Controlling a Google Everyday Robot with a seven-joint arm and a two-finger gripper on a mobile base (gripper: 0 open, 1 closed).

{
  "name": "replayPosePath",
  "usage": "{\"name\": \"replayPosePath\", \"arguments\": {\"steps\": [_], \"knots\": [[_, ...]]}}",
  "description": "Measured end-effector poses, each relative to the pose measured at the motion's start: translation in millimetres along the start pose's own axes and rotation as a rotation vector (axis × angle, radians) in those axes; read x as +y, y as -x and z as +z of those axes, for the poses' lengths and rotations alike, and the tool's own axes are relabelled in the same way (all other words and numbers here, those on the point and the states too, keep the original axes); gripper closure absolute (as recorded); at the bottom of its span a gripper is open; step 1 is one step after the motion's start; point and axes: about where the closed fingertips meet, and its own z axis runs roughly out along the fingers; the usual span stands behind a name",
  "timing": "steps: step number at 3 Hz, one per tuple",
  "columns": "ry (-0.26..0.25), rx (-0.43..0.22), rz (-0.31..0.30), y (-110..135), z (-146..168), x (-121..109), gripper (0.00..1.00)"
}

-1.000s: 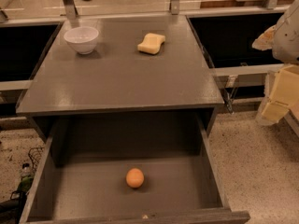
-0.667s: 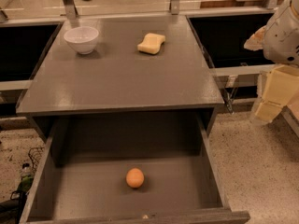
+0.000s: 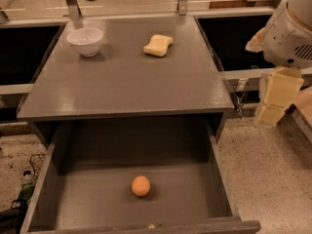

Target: Pick orange from top drawer and place on counter

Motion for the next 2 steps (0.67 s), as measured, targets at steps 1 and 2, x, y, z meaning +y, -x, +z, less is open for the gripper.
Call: {"name": "replayPosePath", "arguments": {"steps": [1, 2], "knots": [[0.085, -0.048, -0.023, 7.7, 23.8, 25.7, 0.00], [0.154, -0.094, -0.046, 17.2, 38.3, 47.8, 0.00]]}}
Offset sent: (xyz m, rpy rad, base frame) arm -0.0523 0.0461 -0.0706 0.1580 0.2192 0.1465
